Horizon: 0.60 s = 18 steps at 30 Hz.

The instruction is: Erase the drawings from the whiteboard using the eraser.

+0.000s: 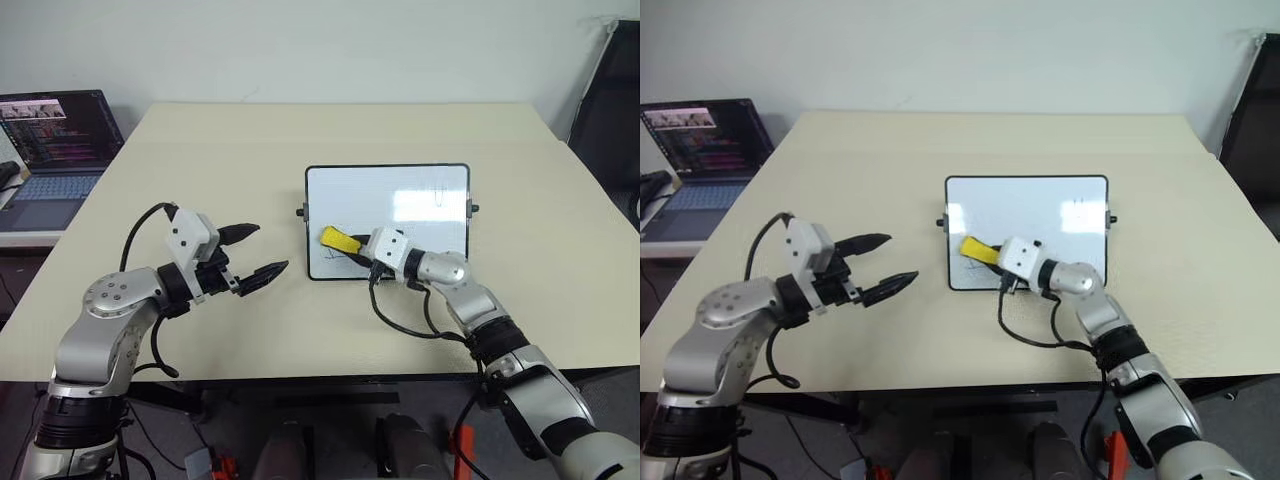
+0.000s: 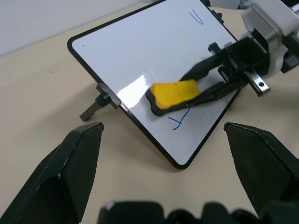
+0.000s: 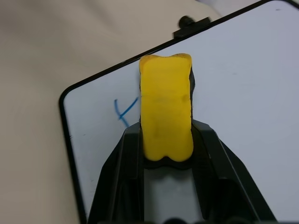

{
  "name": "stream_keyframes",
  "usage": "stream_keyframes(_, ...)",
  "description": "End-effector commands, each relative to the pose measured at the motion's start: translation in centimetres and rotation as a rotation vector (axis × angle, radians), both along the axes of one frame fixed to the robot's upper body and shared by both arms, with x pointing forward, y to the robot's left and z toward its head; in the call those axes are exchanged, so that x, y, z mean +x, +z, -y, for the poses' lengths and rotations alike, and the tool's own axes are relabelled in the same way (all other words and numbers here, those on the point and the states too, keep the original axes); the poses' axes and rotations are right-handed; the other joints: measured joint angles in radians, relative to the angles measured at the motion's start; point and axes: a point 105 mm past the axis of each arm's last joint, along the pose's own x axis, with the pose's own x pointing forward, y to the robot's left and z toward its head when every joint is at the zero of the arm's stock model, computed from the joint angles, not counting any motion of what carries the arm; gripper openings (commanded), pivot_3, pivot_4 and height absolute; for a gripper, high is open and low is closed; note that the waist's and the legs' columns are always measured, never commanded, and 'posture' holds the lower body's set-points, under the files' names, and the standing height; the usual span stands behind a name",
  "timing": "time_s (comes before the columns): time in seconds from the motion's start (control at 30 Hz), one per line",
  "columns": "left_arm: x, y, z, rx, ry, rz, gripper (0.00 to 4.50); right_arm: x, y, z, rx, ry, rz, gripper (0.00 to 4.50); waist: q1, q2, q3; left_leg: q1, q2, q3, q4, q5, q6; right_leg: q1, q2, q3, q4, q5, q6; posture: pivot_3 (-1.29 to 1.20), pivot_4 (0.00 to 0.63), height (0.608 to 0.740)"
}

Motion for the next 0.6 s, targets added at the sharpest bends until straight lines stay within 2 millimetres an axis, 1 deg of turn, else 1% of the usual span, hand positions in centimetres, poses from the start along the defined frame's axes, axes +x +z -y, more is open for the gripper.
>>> stream_keyframes(0.03,-0.3,1.6,0.1,-0.002,-0.003,0.064,4.50,-1.5,-4.0,1.0,-0.108,0.014,-0.095,1.00,0.000,-0.001,-0.001,0.004,0.000,0.000,0.000,0.000,0.000,0.005,0.000,0.000,-0.001,-0.003,0.002,0.00,0.150,0.740)
stream_keyframes(0.07,-0.2,1.6,0.1,-0.001,-0.004,0.064,4.50,-1.6,-4.1,1.0,-0.109,0.021,-0.096,1.00,0.000,-0.001,-0.001,0.005,0.000,0.000,0.000,0.000,0.000,0.005,0.000,0.000,-0.002,-0.006,-0.001,0.00,0.150,0.740)
stream_keyframes(0.2,0.1,1.7,0.2,-0.001,-0.007,0.066,4.50,-1.8,-3.9,1.1,-0.113,0.029,-0.094,1.00,0.000,-0.001,-0.001,0.006,0.000,0.000,0.001,0.001,0.001,0.005,0.000,0.000,-0.001,-0.005,-0.002,0.00,0.150,0.740)
stream_keyframes(0.33,0.2,1.8,0.3,0.000,-0.013,0.069,4.50,-1.0,-3.4,1.9,-0.111,-0.015,-0.069,1.00,0.002,-0.001,-0.001,0.005,0.000,0.000,0.000,0.001,0.002,0.005,0.000,0.000,0.000,-0.005,-0.002,0.00,0.150,0.740)
stream_keyframes(0.4,0.3,1.9,0.3,0.000,-0.016,0.069,4.50,-0.1,-2.4,2.5,-0.084,-0.075,-0.035,1.00,0.002,-0.001,-0.001,0.005,0.000,0.000,0.000,0.001,0.002,0.005,0.000,0.000,-0.001,-0.005,-0.002,0.00,0.150,0.740)
stream_keyframes(0.47,0.3,2.0,0.3,0.004,-0.023,0.070,4.50,1.1,-0.7,3.6,-0.036,-0.159,0.016,1.00,0.003,-0.001,-0.001,0.005,0.000,0.000,0.000,0.001,0.002,0.005,0.000,0.000,-0.001,-0.005,-0.002,0.00,0.150,0.740)
stream_keyframes(0.6,0.2,2.0,0.6,0.010,-0.052,0.063,4.50,1.9,1.5,5.5,0.021,-0.245,0.091,1.00,0.013,-0.001,-0.001,0.004,0.000,-0.001,0.001,0.002,0.002,0.005,0.000,0.000,-0.001,-0.004,-0.002,0.00,0.150,0.740)
